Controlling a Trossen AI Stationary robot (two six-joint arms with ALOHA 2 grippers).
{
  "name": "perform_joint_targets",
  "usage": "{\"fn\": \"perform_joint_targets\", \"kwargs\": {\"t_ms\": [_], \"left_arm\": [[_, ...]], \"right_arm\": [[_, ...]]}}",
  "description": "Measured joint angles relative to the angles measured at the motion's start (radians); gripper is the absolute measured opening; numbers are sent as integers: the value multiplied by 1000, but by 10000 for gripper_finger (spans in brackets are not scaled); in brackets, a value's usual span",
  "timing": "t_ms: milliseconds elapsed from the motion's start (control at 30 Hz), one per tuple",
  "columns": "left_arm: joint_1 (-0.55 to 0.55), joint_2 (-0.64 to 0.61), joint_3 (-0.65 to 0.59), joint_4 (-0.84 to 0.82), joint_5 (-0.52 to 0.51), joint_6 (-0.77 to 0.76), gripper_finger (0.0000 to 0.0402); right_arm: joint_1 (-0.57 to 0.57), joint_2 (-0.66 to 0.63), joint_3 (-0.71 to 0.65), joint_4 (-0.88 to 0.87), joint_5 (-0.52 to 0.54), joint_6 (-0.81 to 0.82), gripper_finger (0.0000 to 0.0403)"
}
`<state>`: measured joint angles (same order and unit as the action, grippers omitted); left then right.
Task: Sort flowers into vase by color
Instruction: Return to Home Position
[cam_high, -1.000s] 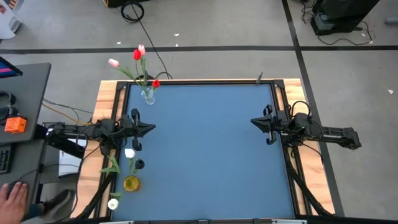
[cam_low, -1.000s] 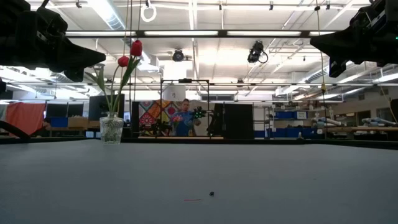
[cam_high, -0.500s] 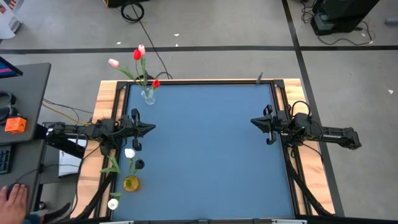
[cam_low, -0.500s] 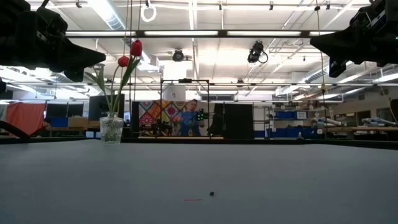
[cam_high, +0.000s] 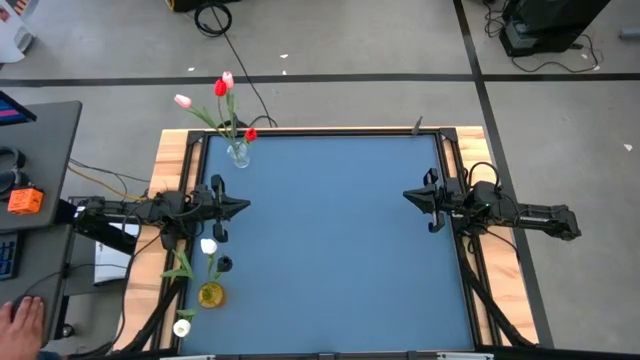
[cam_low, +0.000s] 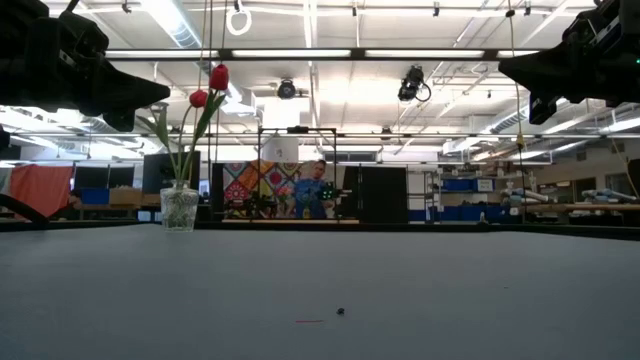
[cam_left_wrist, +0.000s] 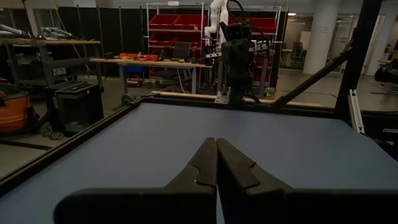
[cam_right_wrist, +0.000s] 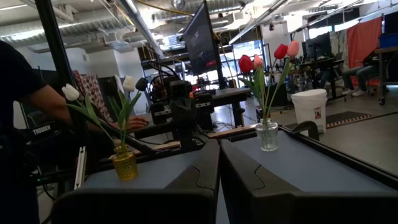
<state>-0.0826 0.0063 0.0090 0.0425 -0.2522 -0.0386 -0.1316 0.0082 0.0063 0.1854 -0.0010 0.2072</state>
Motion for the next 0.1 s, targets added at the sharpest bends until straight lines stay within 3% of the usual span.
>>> {"fn": "perform_joint_targets", "kwargs": {"t_ms": [100], "left_arm": [[0,0,0,0,0,0,5]], "right_arm": [[0,0,0,0,0,0,23]]}}
